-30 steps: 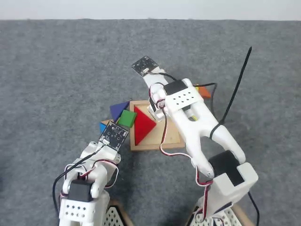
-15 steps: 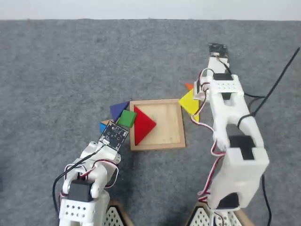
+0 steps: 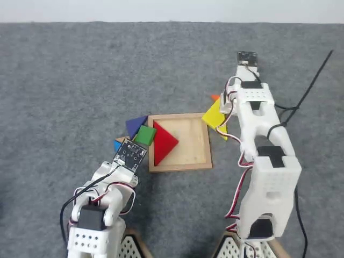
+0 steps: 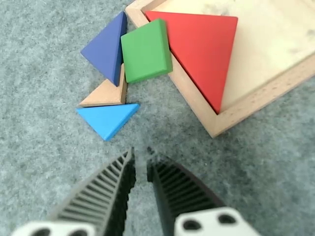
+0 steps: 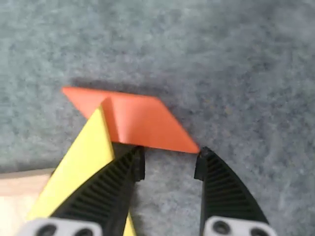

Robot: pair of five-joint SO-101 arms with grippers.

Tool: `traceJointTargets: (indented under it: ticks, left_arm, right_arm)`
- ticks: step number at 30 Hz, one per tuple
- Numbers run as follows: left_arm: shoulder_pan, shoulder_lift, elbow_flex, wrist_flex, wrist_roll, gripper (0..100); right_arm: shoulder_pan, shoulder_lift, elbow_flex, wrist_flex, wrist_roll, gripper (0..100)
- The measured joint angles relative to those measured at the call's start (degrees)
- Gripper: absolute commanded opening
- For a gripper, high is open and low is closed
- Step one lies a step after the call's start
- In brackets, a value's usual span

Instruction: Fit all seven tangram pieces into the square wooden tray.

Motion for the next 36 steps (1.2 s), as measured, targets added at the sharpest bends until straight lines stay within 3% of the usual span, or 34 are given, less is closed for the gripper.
traceJointTargets:
  ticks: [18, 28, 36]
  left_arm:
    - [0.0, 0.0, 0.0, 0.0, 0.0, 4]
    - [0.0, 0.0, 0.0, 0.0, 0.0, 4]
    - [0.0, 0.0, 0.0, 0.0, 0.0, 4]
  right_arm:
    - [-11.25, -0.79, -0.09, 4.66, -0.18, 16.2]
    - [-22.95, -4.66, 1.67, 6.86, -2.02, 16.2]
    - [-23.91, -5.01, 2.2, 7.03, -2.02, 16.3]
